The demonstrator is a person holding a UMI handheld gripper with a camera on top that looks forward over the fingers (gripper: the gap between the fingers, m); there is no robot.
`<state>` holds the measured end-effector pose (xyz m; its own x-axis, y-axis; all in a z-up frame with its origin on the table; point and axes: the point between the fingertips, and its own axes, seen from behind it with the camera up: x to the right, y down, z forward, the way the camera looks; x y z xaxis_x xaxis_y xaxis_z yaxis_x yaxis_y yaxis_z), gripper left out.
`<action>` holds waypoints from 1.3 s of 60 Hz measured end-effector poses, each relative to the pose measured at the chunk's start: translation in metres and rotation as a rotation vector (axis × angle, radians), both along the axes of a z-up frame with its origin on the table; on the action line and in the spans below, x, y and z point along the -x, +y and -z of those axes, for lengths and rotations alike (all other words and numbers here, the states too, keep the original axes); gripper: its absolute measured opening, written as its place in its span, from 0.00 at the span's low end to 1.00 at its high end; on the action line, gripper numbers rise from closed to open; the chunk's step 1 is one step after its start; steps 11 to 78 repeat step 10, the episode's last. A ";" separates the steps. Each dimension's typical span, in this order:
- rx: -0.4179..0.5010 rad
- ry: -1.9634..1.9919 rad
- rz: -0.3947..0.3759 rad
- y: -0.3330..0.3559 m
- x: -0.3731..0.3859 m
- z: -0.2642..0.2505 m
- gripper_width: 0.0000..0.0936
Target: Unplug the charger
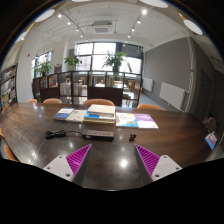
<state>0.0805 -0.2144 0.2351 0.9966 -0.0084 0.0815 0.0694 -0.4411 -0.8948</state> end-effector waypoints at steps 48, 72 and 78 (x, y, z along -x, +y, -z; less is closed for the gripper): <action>-0.007 -0.001 -0.001 -0.010 0.007 -0.003 0.90; -0.007 -0.001 -0.001 -0.010 0.007 -0.003 0.90; -0.007 -0.001 -0.001 -0.010 0.007 -0.003 0.90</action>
